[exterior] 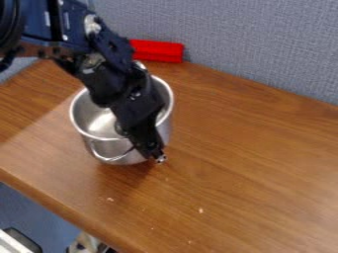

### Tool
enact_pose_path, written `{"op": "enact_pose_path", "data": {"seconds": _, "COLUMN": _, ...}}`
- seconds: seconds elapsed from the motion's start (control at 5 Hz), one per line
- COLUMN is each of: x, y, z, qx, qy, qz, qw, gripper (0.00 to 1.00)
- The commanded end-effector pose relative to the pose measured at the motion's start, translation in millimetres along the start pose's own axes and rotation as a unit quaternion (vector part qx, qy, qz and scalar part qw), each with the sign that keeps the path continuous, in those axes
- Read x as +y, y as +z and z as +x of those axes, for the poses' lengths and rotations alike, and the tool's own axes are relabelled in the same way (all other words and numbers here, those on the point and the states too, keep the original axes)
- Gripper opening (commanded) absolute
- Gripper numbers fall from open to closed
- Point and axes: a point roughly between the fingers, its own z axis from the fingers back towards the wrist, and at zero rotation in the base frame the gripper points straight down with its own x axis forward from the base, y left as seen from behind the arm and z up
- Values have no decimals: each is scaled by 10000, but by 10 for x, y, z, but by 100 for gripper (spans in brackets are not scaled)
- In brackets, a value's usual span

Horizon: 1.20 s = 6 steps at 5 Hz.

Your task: Move the red object from the metal pot to the table

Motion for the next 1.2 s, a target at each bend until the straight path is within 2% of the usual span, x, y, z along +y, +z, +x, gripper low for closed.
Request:
{"op": "enact_pose_path", "data": {"seconds": 0.0, "x": 91, "y": -77, "z": 47, "qx": -10, "qy": 15, "qz": 37, "qw": 10000, "gripper": 0}}
{"op": "enact_pose_path", "data": {"seconds": 0.2, "x": 123, "y": -121, "z": 50, "qx": 46, "qy": 68, "qz": 57, "qw": 9999, "gripper": 0}}
{"op": "enact_pose_path", "data": {"seconds": 0.4, "x": 147, "y": -153, "z": 48, "qx": 36, "qy": 134, "qz": 36, "qw": 9999, "gripper": 100}}
{"op": "enact_pose_path", "data": {"seconds": 0.6, "x": 193, "y": -169, "z": 41, "qx": 12, "qy": 211, "qz": 4, "qw": 9998, "gripper": 100}}
{"op": "enact_pose_path", "data": {"seconds": 0.8, "x": 232, "y": -222, "z": 23, "qx": 35, "qy": 282, "qz": -33, "qw": 9996, "gripper": 0}}
{"op": "enact_pose_path", "data": {"seconds": 1.0, "x": 249, "y": -237, "z": 25, "qx": 39, "qy": 310, "qz": -45, "qw": 9995, "gripper": 100}}
